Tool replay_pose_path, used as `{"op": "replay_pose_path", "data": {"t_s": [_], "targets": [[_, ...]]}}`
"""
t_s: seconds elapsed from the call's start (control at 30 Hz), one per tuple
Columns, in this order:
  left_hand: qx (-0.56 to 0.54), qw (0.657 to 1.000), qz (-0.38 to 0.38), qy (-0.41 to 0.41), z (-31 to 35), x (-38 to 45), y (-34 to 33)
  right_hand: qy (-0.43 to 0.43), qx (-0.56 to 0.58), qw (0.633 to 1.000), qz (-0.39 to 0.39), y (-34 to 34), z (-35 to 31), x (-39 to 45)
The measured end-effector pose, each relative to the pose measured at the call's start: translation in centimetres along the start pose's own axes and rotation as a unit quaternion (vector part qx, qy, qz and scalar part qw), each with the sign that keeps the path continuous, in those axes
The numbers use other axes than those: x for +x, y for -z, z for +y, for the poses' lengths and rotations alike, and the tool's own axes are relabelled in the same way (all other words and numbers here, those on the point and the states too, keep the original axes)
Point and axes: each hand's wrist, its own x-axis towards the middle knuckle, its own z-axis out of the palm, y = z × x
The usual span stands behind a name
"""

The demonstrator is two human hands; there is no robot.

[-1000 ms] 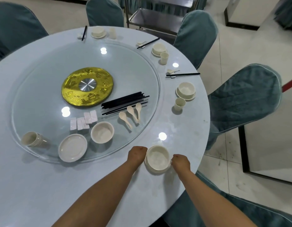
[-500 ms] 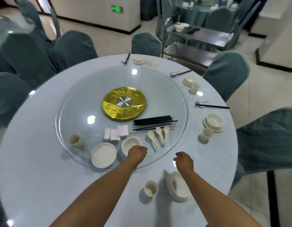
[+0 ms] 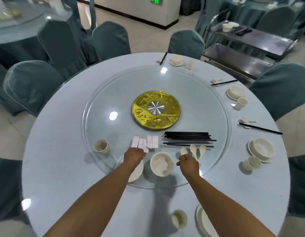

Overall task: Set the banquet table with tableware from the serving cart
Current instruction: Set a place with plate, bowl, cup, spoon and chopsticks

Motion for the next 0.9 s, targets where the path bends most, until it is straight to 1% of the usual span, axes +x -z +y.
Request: {"op": "replay_pose_path", "data": {"t_s": [0.1,0.17,0.23,0.33,0.43,0.57,0.73,0.9], "targets": [[0.059,0.998,0.038,-0.003,0.4,2.5,1.7,-0.007,0.011,1.0,0.005,-1.4,-0.5,1.6],[0.123,0.99,0.062,-0.014,0.6,3.7,2.2,0.0,0.014,1.0,0.014,-1.9,-0.7,2.4],[0.164,0.983,0.078,-0.035,0.4,5.3,2.6,0.002,0.016,1.0,0.026,-2.3,-0.9,3.1],[0.189,0.977,0.081,-0.052,-0.1,7.9,2.7,-0.001,0.004,0.999,0.033,-2.9,-0.7,4.4],[0.209,0.974,0.074,-0.052,-0.8,9.5,2.0,0.001,0.002,0.999,0.035,-3.3,-0.5,5.3],[0.255,0.963,0.057,-0.066,-1.5,10.7,1.1,0.004,-0.006,0.999,0.031,-3.6,-0.2,5.6],[0.296,0.95,0.062,-0.073,-1.3,11.7,0.6,0.007,-0.016,0.999,0.033,-3.8,0.1,5.6],[0.31,0.947,0.073,-0.045,-1.3,11.7,1.0,0.002,-0.018,0.999,0.039,-3.8,0.6,5.1]]}}
